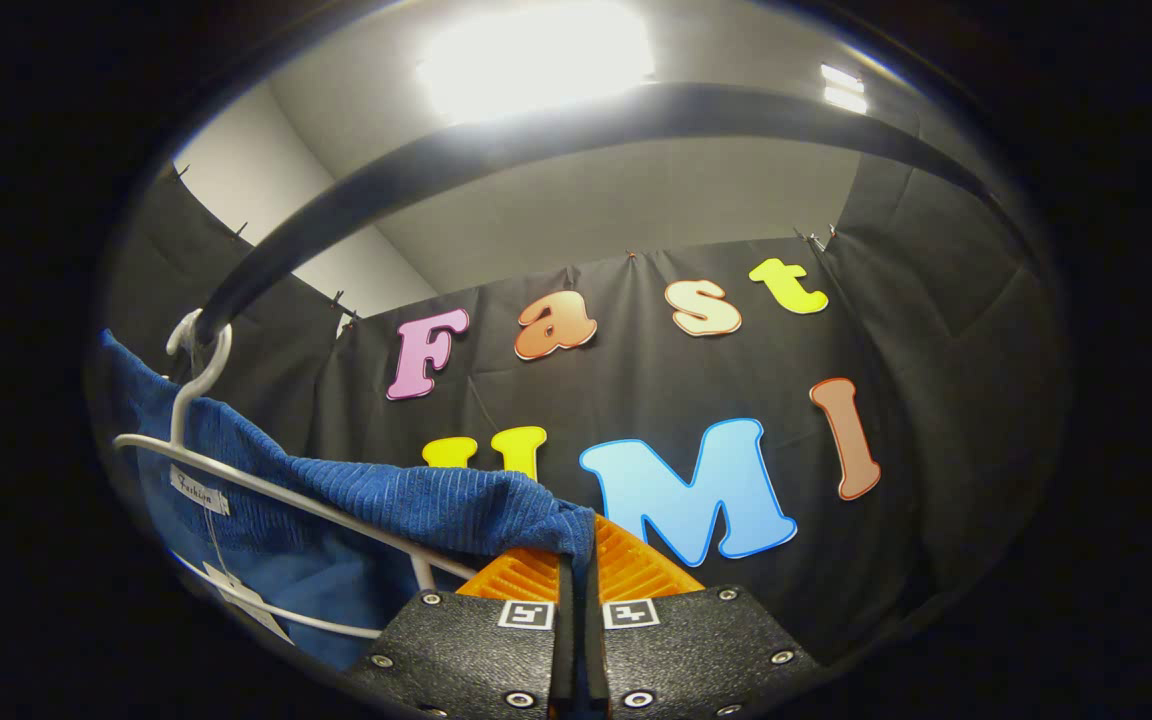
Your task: Grasp the clothes on the hanger with both hands and then place them into the laundry hamper below.
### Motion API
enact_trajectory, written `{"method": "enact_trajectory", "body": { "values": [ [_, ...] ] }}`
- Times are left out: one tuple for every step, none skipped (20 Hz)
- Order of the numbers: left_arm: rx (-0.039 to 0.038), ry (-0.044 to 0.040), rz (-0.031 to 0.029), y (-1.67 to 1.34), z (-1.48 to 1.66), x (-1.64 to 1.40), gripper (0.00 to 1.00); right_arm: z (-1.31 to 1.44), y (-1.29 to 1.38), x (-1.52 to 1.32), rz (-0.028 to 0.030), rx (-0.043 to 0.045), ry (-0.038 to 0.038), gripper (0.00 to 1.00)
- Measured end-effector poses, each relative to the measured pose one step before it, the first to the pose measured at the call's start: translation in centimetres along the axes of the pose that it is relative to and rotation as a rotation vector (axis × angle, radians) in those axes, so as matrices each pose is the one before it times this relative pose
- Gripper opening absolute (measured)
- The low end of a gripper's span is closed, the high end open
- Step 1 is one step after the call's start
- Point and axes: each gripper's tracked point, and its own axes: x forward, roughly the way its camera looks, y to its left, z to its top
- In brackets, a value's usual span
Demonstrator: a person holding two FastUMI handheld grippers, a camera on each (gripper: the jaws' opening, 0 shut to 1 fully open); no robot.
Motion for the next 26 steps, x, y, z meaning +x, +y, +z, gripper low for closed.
{"method": "enact_trajectory", "body": {
  "values": [
    [0.00586, 0.00550, -0.01777, -0.380, -0.494, 0.875, 0.01, -0.422, -0.450, 0.562, -0.00941, -0.00152, 0.01169, 0.04],
    [0.00123, 0.00890, -0.01724, -0.337, -0.635, 0.636, 0.01, -0.464, -0.424, 0.249, -0.00786, -0.00339, 0.01379, 0.04],
    [-0.00577, 0.00966, -0.01546, -0.163, -0.660, 0.632, 0.06, -0.330, -0.274, -0.148, -0.00437, -0.00572, 0.01163, 0.04],
    [-0.01050, 0.01054, -0.01672, 0.056, -0.806, 0.380, 0.06, -0.347, -0.200, -0.080, -0.00481, -0.00993, 0.00953, 0.04],
    [-0.01145, 0.01358, -0.01278, 0.138, -0.836, 0.508, 0.06, -0.298, -0.220, -0.169, -0.00345, -0.00980, 0.00558, 0.04],
    [-0.01224, 0.01649, -0.01645, -0.015, -0.846, 0.622, 0.06, -0.194, -0.136, -0.015, 0.00047, -0.00521, 0.00539, 0.04],
    [-0.01390, 0.01286, -0.01974, -0.157, -0.499, 0.401, 0.06, -0.202, -0.146, -0.108, -0.00051, 0.00062, 0.00810, 0.04],
    [-0.02791, 0.00171, -0.01405, -0.022, -0.215, 0.391, 0.06, 0.097, -0.190, 0.084, -0.00181, 0.00667, -0.00126, 0.04],
    [-0.03580, -0.00313, -0.01182, -0.119, -0.082, 0.288, 0.06, 0.138, -0.176, 0.293, -0.00685, 0.00099, -0.00664, 0.04],
    [-0.03102, 0.00795, -0.00893, 0.091, -0.589, 0.227, 0.06, -0.014, -0.175, -0.115, -0.00669, -0.00579, 0.00121, 0.04],
    [-0.01665, 0.01869, -0.00074, 0.329, -1.100, 0.343, 0.01, -0.291, 0.046, -0.079, -0.00287, -0.00616, 0.00706, 0.04],
    [-0.00228, 0.02519, 0.00313, 0.279, -1.382, 0.430, 0.01, -0.495, 0.059, -0.136, 0.00116, -0.00741, 0.01091, 0.04],
    [0.00166, 0.02489, 0.00115, 0.179, -1.271, 0.204, 0.01, -0.515, -0.041, -0.143, 0.00195, -0.00569, 0.01077, 0.04],
    [-0.00273, 0.02234, -0.00268, 0.161, -1.006, -0.201, 0.01, -0.593, -0.067, -0.105, 0.00144, -0.00905, 0.01489, 0.04],
    [-0.00971, 0.01379, -0.00662, 0.055, -0.775, -0.322, 0.01, -0.562, 0.115, -0.309, 0.00336, -0.01064, 0.01314, 0.04],
    [-0.01900, 0.00621, -0.00547, -0.061, -0.279, -0.149, 0.01, -0.486, 0.152, -0.352, 0.00576, -0.01028, 0.01075, 0.04],
    [-0.02030, -0.00242, -0.00330, 0.041, -0.055, -0.023, 0.01, -0.147, 0.204, -0.210, 0.00547, -0.00526, 0.00549, 0.04],
    [-0.01782, -0.00176, -0.00604, 0.122, -0.034, 0.197, 0.01, -0.261, 0.115, -0.102, 0.00148, -0.00475, 0.01008, 0.04],
    [-0.00990, 0.00055, -0.00280, 0.147, 0.022, 0.033, 0.01, -0.392, -0.250, 0.083, 0.00276, 0.00369, 0.01039, 0.04],
    [0.00588, -0.00535, -0.00316, 0.046, 0.370, -0.043, 0.01, 0.073, -0.023, -0.080, 0.00369, 0.01460, 0.00191, 0.02],
    [0.01785, -0.01419, -0.00615, 0.015, 0.713, 0.079, 0.01, 0.441, -0.184, -0.096, -0.00650, 0.01049, -0.01070, 0.04],
    [0.02480, -0.01686, -0.00280, 0.056, 0.978, 0.215, 0.05, 0.682, -0.262, 0.075, -0.00637, 0.00512, -0.02179, 0.04],
    [0.02287, -0.00392, -0.00118, 0.008, 0.752, 0.520, 0.05, 0.668, -0.149, 0.307, -0.00333, 0.00057, -0.02116, 0.04],
    [0.02135, -0.00431, -0.00268, -0.163, 0.494, 0.682, 0.01, 0.548, 0.002, 0.350, -0.00392, -0.00050, -0.01396, 0.04],
    [0.01719, -0.01225, -0.00047, -0.067, 0.696, 0.634, 0.01, 0.417, -0.060, 0.171, -0.00507, -0.00142, -0.01225, 0.04],
    [0.00684, -0.01137, -0.00197, -0.062, 0.474, 0.796, 0.01, 0.285, -0.037, 0.344, -0.00558, -0.00307, -0.00739, 0.04]
  ]
}}
